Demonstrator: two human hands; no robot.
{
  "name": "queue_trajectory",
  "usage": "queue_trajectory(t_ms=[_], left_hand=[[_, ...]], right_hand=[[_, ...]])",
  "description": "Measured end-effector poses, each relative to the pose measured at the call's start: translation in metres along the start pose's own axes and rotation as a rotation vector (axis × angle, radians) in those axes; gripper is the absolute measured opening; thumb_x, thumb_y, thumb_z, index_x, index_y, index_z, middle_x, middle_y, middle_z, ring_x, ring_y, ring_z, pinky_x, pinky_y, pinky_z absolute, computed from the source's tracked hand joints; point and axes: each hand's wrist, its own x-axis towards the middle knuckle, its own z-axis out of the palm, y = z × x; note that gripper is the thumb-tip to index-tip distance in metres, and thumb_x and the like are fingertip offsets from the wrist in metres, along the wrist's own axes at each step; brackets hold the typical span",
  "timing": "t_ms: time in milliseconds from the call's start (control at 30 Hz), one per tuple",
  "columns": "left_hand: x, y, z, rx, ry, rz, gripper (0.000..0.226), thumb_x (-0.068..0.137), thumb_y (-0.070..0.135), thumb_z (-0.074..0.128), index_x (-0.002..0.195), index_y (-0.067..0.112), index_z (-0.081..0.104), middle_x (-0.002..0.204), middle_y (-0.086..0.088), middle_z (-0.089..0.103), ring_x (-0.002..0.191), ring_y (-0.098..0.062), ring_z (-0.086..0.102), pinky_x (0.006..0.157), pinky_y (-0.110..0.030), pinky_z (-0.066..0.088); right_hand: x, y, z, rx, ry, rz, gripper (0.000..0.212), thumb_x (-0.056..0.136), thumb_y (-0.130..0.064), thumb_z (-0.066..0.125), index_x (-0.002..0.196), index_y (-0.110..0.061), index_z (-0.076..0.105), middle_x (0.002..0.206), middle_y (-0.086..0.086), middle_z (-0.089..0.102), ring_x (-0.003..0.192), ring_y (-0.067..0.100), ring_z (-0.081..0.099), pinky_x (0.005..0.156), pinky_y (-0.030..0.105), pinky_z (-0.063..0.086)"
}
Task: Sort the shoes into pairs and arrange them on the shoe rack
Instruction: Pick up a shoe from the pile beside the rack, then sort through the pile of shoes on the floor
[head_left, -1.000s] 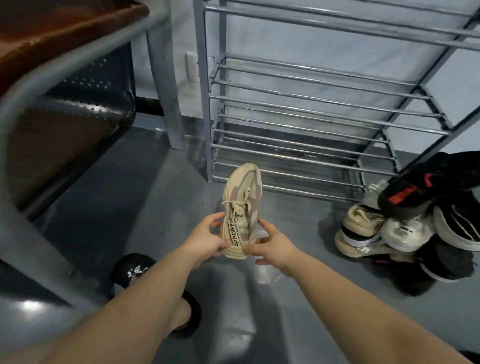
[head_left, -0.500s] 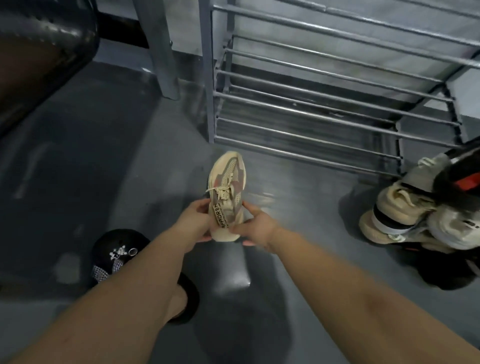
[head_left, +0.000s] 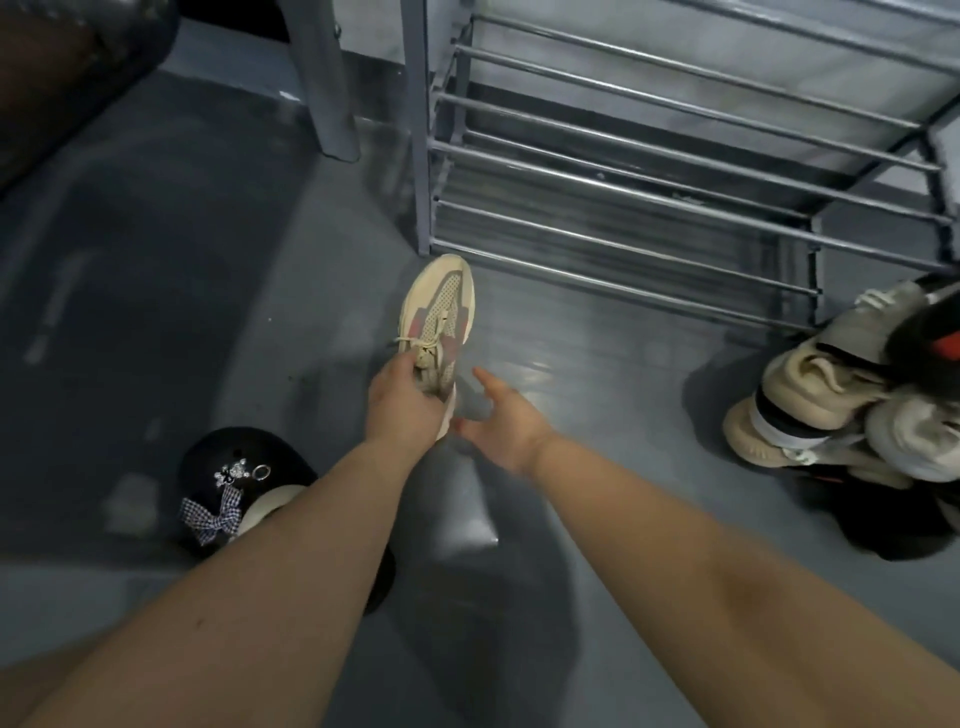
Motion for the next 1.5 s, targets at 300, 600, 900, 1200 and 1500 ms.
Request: queue_trajectory(t_ms=[300,600,900,1200,1500], left_hand=[[-0.073,0.095,0.061,0.552,-0.262,0.539,0.066,0.094,0.028,0.047,0.15,0.017,0.015,0.159,-0.011,0.009,0.147,-0.026,0.009,0.12,-0.036,0.008],[-0.177,0.168,0.095,0.827,-0.299,0.894,0.067,0.096,0.038,0.043,0.151,0.019,0.01,0.16,-0.006,-0.001,0.148,-0.023,0.0,0.119,-0.036,-0.003],[-0.222,0.247,0.129,0.88,-0.294,0.994,0.066,0.096,0.042,0.039,0.151,0.02,0.01,0.16,-0.005,-0.001,0.148,-0.022,0.0,0.121,-0.036,0.0],[-0.218,0.285,0.166,0.98,-0.301,0.943,0.068,0.095,0.044,0.041,0.151,0.021,0.01,0.16,-0.005,0.001,0.148,-0.024,0.003,0.119,-0.037,0.005],[-0.181,0.296,0.178,1.028,-0.299,0.823,0.069,0.095,0.047,0.041,0.151,0.022,0.01,0.16,-0.009,0.002,0.147,-0.026,0.008,0.12,-0.039,0.01]], right_hand=[[-0.11,0.076,-0.094,-0.654,0.137,0.053,0.077,0.092,-0.036,0.052,0.152,-0.022,0.006,0.157,0.009,0.015,0.141,0.032,0.023,0.112,0.04,0.027],[-0.245,0.146,-0.187,-0.825,0.393,0.113,0.076,0.091,-0.037,0.053,0.151,-0.023,0.009,0.155,0.009,0.018,0.142,0.029,0.021,0.108,0.041,0.033],[-0.291,0.194,-0.261,-0.768,0.602,0.162,0.079,0.091,-0.041,0.052,0.152,-0.024,0.005,0.158,0.009,0.012,0.143,0.03,0.018,0.109,0.042,0.032],[-0.271,0.216,-0.31,-0.505,0.727,0.233,0.081,0.09,-0.043,0.056,0.151,-0.022,0.009,0.151,0.012,0.024,0.137,0.033,0.028,0.103,0.045,0.038],[-0.232,0.204,-0.314,-0.464,0.728,0.156,0.078,0.091,-0.044,0.054,0.151,-0.02,0.01,0.145,0.011,0.029,0.133,0.031,0.031,0.1,0.041,0.038]])
